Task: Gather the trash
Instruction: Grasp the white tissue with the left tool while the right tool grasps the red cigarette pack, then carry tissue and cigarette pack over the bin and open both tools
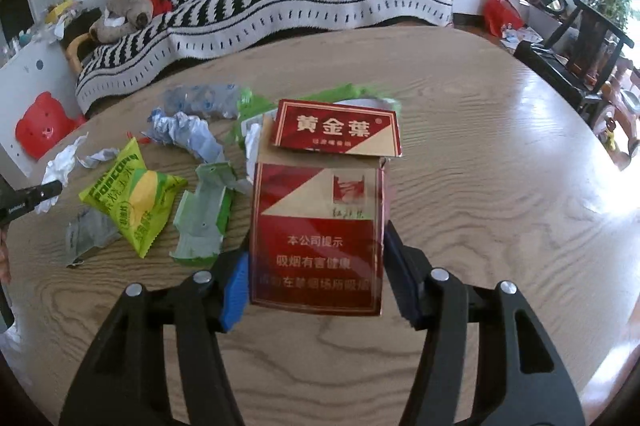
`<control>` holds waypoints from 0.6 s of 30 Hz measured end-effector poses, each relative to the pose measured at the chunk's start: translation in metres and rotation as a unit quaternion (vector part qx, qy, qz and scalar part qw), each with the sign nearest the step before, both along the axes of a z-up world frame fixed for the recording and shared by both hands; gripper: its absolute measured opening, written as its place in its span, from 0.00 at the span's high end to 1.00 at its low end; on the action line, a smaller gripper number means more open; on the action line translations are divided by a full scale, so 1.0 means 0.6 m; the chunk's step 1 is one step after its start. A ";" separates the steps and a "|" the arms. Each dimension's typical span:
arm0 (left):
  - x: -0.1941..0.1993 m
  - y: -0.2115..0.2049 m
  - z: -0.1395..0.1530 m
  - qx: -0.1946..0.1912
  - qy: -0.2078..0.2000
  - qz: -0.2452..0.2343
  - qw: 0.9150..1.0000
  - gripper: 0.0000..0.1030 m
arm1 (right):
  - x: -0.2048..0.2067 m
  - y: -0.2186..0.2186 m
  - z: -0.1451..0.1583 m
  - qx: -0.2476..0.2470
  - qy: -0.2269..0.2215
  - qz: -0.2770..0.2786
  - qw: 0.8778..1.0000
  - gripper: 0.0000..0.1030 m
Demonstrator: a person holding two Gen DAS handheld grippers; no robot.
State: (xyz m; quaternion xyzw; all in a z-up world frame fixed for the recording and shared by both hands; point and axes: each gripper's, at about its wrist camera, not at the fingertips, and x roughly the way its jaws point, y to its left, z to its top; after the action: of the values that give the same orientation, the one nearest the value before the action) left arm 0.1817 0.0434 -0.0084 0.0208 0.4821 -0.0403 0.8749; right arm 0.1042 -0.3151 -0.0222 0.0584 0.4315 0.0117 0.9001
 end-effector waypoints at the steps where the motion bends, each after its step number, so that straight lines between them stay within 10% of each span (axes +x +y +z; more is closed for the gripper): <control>1: -0.008 -0.003 0.007 0.002 -0.002 0.000 1.000 0.86 | -0.005 -0.003 0.006 0.000 -0.003 -0.002 1.000 0.43; 18: -0.113 -0.047 0.038 0.019 -0.003 -0.009 1.000 0.86 | -0.063 -0.046 0.016 0.003 -0.002 -0.015 1.000 0.43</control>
State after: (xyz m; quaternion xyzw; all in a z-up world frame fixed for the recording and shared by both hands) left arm 0.1140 0.0153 0.0144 0.0413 0.4803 -0.0390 0.8752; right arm 0.0663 -0.3424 -0.0128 0.0675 0.4286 -0.0008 0.9010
